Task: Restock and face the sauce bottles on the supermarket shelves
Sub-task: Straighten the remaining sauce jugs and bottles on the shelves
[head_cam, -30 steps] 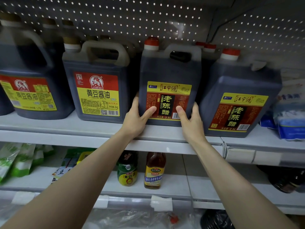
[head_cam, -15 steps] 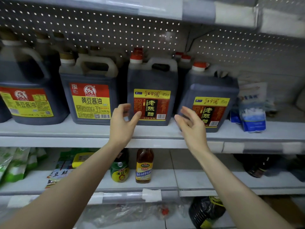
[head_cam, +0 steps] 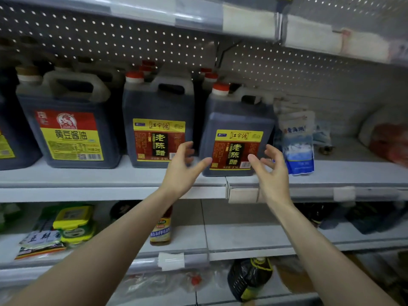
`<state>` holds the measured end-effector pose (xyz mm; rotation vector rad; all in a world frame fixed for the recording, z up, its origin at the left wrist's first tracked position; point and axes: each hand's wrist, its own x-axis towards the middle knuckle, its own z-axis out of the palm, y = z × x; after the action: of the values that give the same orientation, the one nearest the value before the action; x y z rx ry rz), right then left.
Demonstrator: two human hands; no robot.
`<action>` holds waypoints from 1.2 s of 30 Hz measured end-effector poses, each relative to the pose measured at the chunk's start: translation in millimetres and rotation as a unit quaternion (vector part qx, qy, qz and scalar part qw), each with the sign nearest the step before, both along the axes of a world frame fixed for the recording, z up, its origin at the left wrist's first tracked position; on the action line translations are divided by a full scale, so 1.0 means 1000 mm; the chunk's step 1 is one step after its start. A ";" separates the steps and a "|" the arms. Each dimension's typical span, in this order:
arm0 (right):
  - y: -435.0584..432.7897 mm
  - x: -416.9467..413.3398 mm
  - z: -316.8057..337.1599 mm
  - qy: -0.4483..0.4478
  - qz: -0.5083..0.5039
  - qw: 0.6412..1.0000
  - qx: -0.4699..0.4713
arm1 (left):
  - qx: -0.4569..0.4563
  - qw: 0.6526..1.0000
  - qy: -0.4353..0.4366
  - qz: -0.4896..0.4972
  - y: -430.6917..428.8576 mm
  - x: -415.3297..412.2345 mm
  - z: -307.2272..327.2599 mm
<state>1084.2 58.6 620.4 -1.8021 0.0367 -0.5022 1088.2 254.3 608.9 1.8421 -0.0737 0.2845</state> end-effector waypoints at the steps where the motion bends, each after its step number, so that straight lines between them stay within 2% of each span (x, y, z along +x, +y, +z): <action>1: -0.005 0.005 -0.002 0.006 0.001 1.000 -0.001 | -0.008 1.000 0.005 -0.006 -0.006 0.004 -0.003; 8: -0.029 0.045 -0.010 0.039 0.112 0.993 0.020 | -0.058 0.998 -0.002 -0.029 -0.038 0.034 -0.016; 12: -0.035 0.068 -0.016 0.046 0.165 0.985 -0.019 | -0.069 0.997 -0.027 -0.028 -0.048 0.043 -0.018; 15: -0.036 0.078 -0.019 0.056 0.187 0.981 -0.010 | -0.075 0.996 -0.028 -0.039 -0.048 0.046 -0.018; 36: -0.037 0.098 -0.023 0.048 0.189 0.981 -0.019 | -0.051 0.998 -0.008 -0.018 -0.048 0.061 -0.018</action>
<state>1182.5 21.7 597.1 -1.8145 -0.2457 -0.1446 1149.4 206.7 590.4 1.7350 -0.1014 0.2716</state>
